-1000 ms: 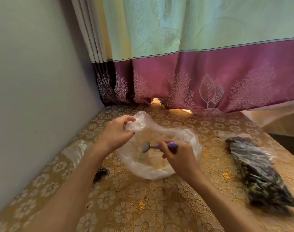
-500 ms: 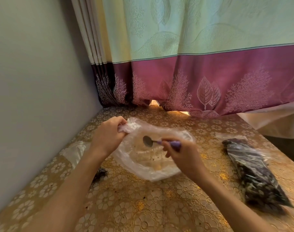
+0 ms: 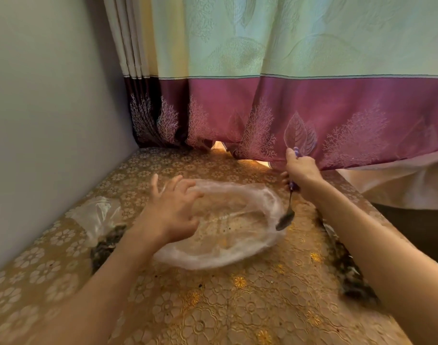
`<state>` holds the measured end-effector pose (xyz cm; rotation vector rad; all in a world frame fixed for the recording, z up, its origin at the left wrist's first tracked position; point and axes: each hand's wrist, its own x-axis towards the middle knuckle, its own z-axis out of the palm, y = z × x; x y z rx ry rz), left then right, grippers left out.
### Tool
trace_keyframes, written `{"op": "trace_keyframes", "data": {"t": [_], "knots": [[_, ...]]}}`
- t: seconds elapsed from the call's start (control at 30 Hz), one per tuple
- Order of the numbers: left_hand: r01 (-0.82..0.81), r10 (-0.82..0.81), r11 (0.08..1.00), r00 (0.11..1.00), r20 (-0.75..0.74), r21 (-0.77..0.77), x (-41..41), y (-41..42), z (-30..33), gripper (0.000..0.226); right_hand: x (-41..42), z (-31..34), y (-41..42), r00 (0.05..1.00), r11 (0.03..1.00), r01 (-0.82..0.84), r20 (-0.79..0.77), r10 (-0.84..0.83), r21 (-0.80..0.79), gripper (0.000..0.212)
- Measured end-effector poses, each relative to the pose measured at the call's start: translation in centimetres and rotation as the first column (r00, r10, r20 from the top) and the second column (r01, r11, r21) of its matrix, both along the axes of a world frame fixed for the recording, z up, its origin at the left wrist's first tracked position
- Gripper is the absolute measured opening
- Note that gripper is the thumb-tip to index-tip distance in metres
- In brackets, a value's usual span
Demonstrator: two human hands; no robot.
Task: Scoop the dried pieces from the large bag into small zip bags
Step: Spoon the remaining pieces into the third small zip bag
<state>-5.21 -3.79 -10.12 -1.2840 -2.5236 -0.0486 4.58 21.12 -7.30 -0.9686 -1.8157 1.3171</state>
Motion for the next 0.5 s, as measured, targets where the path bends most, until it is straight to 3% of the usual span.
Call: {"op": "trace_keyframes", "data": {"t": [0.1, 0.23, 0.33, 0.5], "knots": [[0.11, -0.11, 0.994, 0.994, 0.002, 0.027, 0.7, 1.1, -1.8, 0.044, -0.1, -1.4, 0.2, 0.945, 0.997, -0.053, 0.325, 0.032, 0.054, 0.038], [0.139, -0.128, 0.99, 0.965, 0.229, -0.032, 1.7, 2.5, -4.6, 0.056, 0.7, -3.3, -0.6, 0.803, 0.965, -0.245, 0.537, 0.258, -0.097, 0.033], [0.098, -0.058, 0.99, 0.936, 0.346, -0.099, 1.6, 2.8, -6.0, 0.069, 1.0, -3.6, -1.3, 0.735, 0.935, -0.314, 0.582, 0.348, -0.162, 0.03], [0.071, -0.027, 0.992, 0.926, 0.377, -0.103, 1.3, 3.0, -6.7, 0.083, 0.5, -1.6, -2.2, 0.808, 0.937, -0.346, 0.491, 0.326, -0.054, 0.03]]}}
